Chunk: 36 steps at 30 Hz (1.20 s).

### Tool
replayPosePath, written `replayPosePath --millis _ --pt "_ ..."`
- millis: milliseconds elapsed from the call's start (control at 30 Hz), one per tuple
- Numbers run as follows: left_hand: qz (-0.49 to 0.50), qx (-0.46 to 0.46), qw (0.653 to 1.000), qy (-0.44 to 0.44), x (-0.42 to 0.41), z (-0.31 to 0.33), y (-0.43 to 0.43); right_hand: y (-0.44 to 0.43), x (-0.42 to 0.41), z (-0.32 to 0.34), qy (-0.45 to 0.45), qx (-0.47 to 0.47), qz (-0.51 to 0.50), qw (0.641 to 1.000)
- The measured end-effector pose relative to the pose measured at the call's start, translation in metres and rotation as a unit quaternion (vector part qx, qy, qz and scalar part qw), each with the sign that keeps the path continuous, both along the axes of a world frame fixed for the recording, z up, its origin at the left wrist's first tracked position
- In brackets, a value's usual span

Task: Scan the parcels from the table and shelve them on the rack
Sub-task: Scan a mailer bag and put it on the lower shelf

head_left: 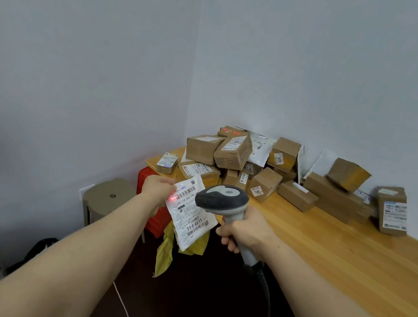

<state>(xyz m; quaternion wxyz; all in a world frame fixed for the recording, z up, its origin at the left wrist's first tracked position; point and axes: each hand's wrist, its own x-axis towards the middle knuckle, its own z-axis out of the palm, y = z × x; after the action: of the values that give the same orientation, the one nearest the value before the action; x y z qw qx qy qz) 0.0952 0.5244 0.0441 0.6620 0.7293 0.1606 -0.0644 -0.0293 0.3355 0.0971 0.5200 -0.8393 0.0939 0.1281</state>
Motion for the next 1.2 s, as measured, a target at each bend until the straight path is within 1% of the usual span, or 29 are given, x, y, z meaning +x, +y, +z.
replayPosePath --millis 133,200,267,367,433,500,567,633,667,733,800,833,967,1033,1133,1200 --pt "-0.006 -0.009 1.000 0.003 -0.005 0.001 0.012 0.008 -0.006 -0.002 -0.013 0.052 -0.010 0.998" --pt "-0.016 -0.029 0.999 0.004 -0.012 0.002 0.019 0.012 -0.010 -0.007 -0.027 0.097 -0.056 0.993" --pt "-0.035 -0.062 0.997 0.018 -0.021 0.001 0.026 0.015 -0.015 -0.014 -0.059 0.129 -0.121 0.982" --pt "-0.093 -0.100 0.989 0.050 -0.039 -0.003 0.039 0.020 -0.026 -0.026 -0.089 0.121 -0.187 0.971" --pt "-0.125 -0.114 0.984 0.060 -0.056 -0.007 0.049 0.026 -0.038 -0.034 -0.077 0.129 -0.199 0.968" --pt "-0.123 -0.142 0.980 0.066 -0.074 -0.015 0.061 0.037 -0.052 -0.041 -0.054 0.124 -0.196 0.971" --pt "-0.114 -0.200 0.970 0.081 -0.095 -0.023 0.075 0.055 -0.067 -0.048 -0.045 0.104 -0.188 0.976" --pt "-0.117 -0.282 0.946 0.108 -0.125 -0.029 0.094 0.075 -0.080 -0.054 -0.056 0.097 -0.187 0.976" --pt "-0.118 -0.305 0.937 0.122 -0.142 -0.033 0.105 0.085 -0.086 -0.058 -0.066 0.108 -0.186 0.974" --pt "-0.135 -0.291 0.936 0.146 -0.183 -0.043 0.131 0.108 -0.099 -0.066 -0.073 0.135 -0.177 0.972" --pt "-0.165 -0.244 0.940 0.172 -0.229 -0.056 0.157 0.134 -0.114 -0.077 -0.062 0.153 -0.152 0.974" --pt "-0.158 -0.221 0.945 0.183 -0.252 -0.064 0.170 0.149 -0.124 -0.085 -0.052 0.160 -0.136 0.976" --pt "-0.025 -0.184 0.963 0.196 -0.341 -0.091 0.230 0.218 -0.176 -0.121 0.000 0.150 -0.049 0.987" --pt "0.047 -0.170 0.965 0.193 -0.386 -0.101 0.270 0.255 -0.204 -0.136 0.029 0.136 -0.004 0.990" --pt "0.186 -0.158 0.951 0.189 -0.447 -0.117 0.334 0.314 -0.239 -0.149 0.075 0.142 0.055 0.985" --pt "0.290 -0.143 0.929 0.182 -0.477 -0.129 0.375 0.352 -0.257 -0.153 0.105 0.146 0.103 0.978"
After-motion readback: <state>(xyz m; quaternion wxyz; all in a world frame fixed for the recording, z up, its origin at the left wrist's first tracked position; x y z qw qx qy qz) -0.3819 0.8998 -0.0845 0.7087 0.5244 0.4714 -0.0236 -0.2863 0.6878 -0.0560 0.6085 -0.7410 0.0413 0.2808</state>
